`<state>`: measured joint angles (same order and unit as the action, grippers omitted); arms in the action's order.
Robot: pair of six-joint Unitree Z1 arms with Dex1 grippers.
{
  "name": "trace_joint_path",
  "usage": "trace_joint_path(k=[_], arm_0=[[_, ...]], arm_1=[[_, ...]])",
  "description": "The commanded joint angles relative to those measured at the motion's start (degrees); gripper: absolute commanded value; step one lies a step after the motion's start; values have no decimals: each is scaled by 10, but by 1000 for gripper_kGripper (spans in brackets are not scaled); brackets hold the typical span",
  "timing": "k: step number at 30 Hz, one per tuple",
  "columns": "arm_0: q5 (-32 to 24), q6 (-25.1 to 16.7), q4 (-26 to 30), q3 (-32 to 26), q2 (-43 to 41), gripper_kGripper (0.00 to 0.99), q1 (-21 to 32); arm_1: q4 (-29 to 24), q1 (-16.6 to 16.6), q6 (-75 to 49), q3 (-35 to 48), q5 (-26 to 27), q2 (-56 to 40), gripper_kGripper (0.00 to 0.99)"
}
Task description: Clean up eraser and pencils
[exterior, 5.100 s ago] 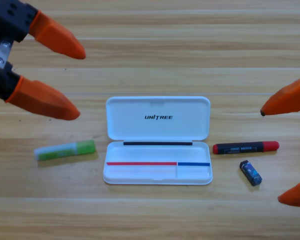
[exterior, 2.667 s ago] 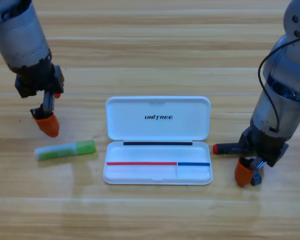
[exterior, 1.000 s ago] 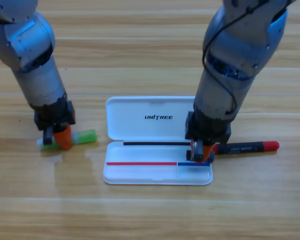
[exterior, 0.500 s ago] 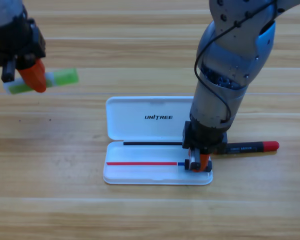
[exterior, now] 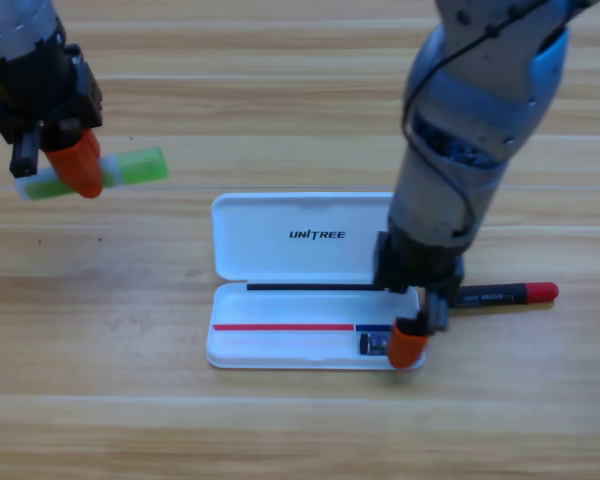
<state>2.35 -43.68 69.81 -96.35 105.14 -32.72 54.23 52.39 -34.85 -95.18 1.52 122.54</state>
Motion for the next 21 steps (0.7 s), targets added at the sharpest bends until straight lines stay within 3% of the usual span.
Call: trace_joint_path(k=[1,6,12,21], arm_0=[[3,20,11,-5,2,0,-42],[-4,29,15,-35,21,0,-103],[-17,34,13,-78,102,0,-154],[-30,36,9,-127,216,0,-179]], arm_1=[[23,6,-9,62,-14,-91,971],[23,-30,-66,111,-28,-101,988],[-2,-71,-111,120,-56,-61,986],[-55,-113,-158,103,-73,-5,986]])
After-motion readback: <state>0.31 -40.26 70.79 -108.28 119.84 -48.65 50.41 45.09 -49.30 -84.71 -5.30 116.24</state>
